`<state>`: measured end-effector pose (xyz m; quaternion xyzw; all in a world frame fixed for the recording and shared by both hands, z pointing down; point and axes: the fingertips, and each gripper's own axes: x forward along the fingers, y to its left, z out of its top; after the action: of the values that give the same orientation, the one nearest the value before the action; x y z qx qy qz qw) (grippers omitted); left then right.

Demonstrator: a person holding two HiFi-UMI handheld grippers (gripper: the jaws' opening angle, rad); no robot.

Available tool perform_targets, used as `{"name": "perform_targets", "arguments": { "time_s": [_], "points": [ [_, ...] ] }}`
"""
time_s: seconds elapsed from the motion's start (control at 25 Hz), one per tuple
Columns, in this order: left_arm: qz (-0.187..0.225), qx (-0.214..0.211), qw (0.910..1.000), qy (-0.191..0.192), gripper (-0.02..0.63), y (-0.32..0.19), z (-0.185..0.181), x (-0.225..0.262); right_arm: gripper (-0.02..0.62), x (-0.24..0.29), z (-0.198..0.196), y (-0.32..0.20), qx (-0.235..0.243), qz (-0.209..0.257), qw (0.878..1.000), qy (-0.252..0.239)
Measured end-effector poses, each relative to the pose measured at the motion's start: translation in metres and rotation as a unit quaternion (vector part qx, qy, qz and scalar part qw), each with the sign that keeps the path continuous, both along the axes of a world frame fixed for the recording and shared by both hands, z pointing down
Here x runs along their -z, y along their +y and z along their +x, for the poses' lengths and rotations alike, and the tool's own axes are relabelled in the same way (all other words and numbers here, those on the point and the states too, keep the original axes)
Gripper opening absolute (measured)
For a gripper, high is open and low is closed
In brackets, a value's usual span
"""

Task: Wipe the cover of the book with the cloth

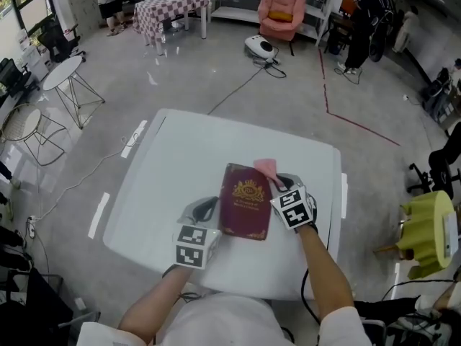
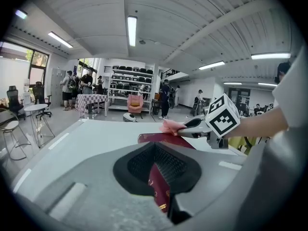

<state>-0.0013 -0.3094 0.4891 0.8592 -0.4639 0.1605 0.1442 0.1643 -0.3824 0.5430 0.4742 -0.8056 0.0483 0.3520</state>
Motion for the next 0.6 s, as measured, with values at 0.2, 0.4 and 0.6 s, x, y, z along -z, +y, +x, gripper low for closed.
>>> {"name": "perform_targets", "arguments": {
  "time_s": [0.2, 0.4, 0.6],
  "points": [
    [0.006, 0.001, 1.0, 0.004, 0.006, -0.004, 0.005, 0.0, 0.038, -0.001, -0.005, 0.004, 0.012, -0.002, 1.0, -0.003],
    [0.007, -0.001, 1.0, 0.005, 0.006, 0.006, 0.005, 0.001, 0.038, -0.003, -0.018, 0.028, 0.03, -0.009, 0.999, -0.008],
    [0.003, -0.006, 1.0, 0.006, 0.006, 0.021, 0.004, -0.002, 0.038, -0.002, -0.031, 0.059, 0.041, -0.016, 0.999, -0.019]
  ]
}}
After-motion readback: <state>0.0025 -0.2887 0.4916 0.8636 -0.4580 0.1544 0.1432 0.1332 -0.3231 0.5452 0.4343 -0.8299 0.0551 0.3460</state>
